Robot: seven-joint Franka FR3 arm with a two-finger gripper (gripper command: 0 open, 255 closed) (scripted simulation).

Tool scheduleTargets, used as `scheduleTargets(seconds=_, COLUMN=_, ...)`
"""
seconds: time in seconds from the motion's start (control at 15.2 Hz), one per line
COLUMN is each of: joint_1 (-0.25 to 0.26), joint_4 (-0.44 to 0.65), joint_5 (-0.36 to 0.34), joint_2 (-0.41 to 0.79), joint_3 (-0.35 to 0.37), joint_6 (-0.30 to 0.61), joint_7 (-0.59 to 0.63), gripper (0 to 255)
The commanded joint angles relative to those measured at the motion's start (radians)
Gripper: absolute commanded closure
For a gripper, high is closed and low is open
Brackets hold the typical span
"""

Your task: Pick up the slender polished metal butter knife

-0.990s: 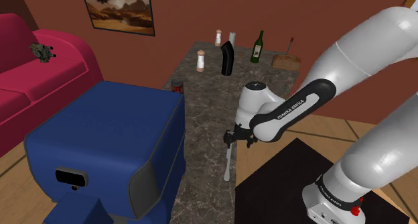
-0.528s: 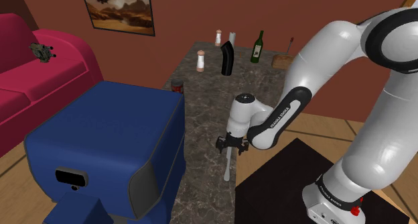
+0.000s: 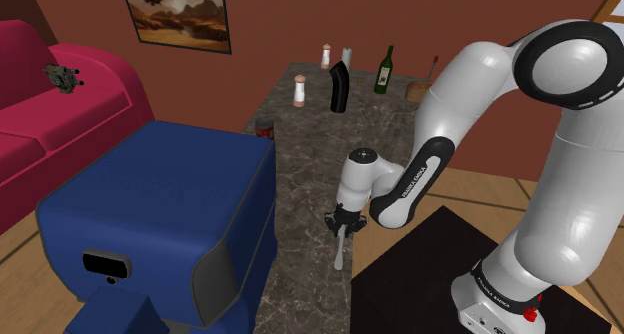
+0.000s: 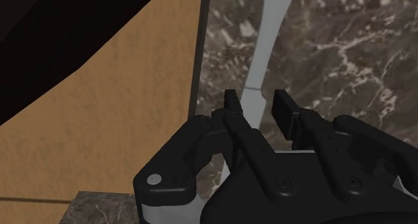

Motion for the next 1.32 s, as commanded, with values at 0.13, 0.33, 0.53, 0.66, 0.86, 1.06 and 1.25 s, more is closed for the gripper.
scheduleTargets(seconds=0.13, joint_1=0.001, joint_4=0.001, joint_5=-0.002, joint_2=0.001, joint_3=-0.002, joint_6=0.001, joint_7=0.001, gripper=255)
scheduleTargets(seconds=0.33, joint_1=0.002, joint_4=0.001, joint_5=-0.002, joint_2=0.001, joint_3=-0.002, joint_6=0.001, joint_7=0.002, gripper=255)
scheduleTargets(seconds=0.53, joint_1=-0.014, joint_4=-0.005, joint_5=0.016, joint_2=-0.015, joint_3=0.016, joint_6=-0.009, joint_7=-0.013, gripper=255)
scheduleTargets(seconds=0.66, joint_1=-0.046, joint_4=-0.015, joint_5=0.059, joint_2=-0.050, joint_3=0.058, joint_6=-0.034, joint_7=-0.046, gripper=255)
scheduleTargets(seconds=0.86, joint_1=-0.089, joint_4=-0.028, joint_5=0.133, joint_2=-0.104, joint_3=0.117, joint_6=-0.072, joint_7=-0.101, gripper=255)
scheduleTargets(seconds=1.06, joint_1=-0.121, joint_4=-0.037, joint_5=0.215, joint_2=-0.160, joint_3=0.167, joint_6=-0.112, joint_7=-0.161, gripper=255)
scheduleTargets(seconds=1.25, joint_1=-0.140, joint_4=-0.043, joint_5=0.298, joint_2=-0.217, joint_3=0.204, joint_6=-0.155, joint_7=-0.221, gripper=255)
